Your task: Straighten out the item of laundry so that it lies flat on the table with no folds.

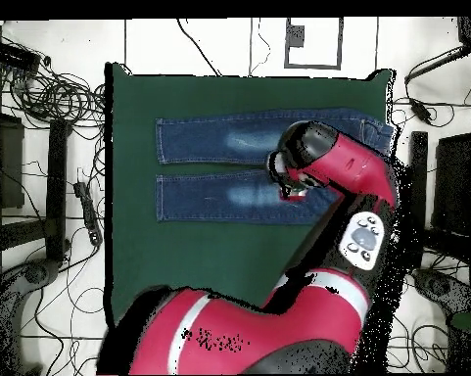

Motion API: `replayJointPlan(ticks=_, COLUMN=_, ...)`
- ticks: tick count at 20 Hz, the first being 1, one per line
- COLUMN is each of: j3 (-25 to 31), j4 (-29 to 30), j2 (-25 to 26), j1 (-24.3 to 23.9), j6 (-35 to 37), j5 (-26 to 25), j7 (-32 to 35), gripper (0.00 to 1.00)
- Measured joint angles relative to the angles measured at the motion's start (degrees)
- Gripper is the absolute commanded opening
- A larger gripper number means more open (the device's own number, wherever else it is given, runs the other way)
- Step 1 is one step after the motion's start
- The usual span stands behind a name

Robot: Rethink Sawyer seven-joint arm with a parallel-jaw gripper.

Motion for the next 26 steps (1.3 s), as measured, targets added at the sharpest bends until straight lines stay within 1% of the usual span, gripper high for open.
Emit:
replayJointPlan(ticks=1, j3=-0.08, j4=-1.48, j2=0.27, j1=-0.81, j6=0.45, j5=-0.79, j7=0.0, gripper=0.0)
replayJointPlan(ticks=2, j3=-0.11, j4=-5.39, j2=1.23, j1=-2.97, j6=1.13, j5=-2.16, j7=0.0, gripper=0.0)
replayJointPlan(ticks=6, j3=-0.12, j4=-11.56, j2=3.41, j1=-6.22, j6=1.23, j5=-3.53, j7=0.0, gripper=0.0)
replayJointPlan(ticks=8, j3=-0.12, j4=-16.01, j2=5.43, j1=-8.34, j6=1.23, j5=-4.17, j7=0.0, gripper=0.0)
replayJointPlan(ticks=9, j3=-0.12, j4=-19.57, j2=7.37, j1=-9.8, j6=1.25, j5=-4.53, j7=0.0, gripper=0.0)
replayJointPlan(ticks=12, j3=-0.14, j4=-22.9, j2=9.49, j1=-10.98, j6=1.23, j5=-4.71, j7=0.0, gripper=0.0)
replayJointPlan(ticks=14, j3=-0.12, j4=-26.49, j2=12.21, j1=-11.96, j6=1.22, j5=-4.73, j7=0.0, gripper=0.0)
replayJointPlan(ticks=17, j3=-0.1, j4=-29.82, j2=15.51, j1=-12.27, j6=1.25, j5=-4.78, j7=0.0, gripper=0.0)
replayJointPlan(ticks=19, j3=-0.1, j4=-31.05, j2=17.1, j1=-12.06, j6=1.23, j5=-4.83, j7=0.0, gripper=0.0)
replayJointPlan(ticks=22, j3=-0.13, j4=-32.15, j2=18.6, j1=-11.72, j6=1.23, j5=-4.93, j7=0.0, gripper=0.0)
replayJointPlan(ticks=26, j3=-0.23, j4=-34.0, j2=19.02, j1=-11.65, j6=1.36, j5=-5.3, j7=0.0, gripper=0.0)
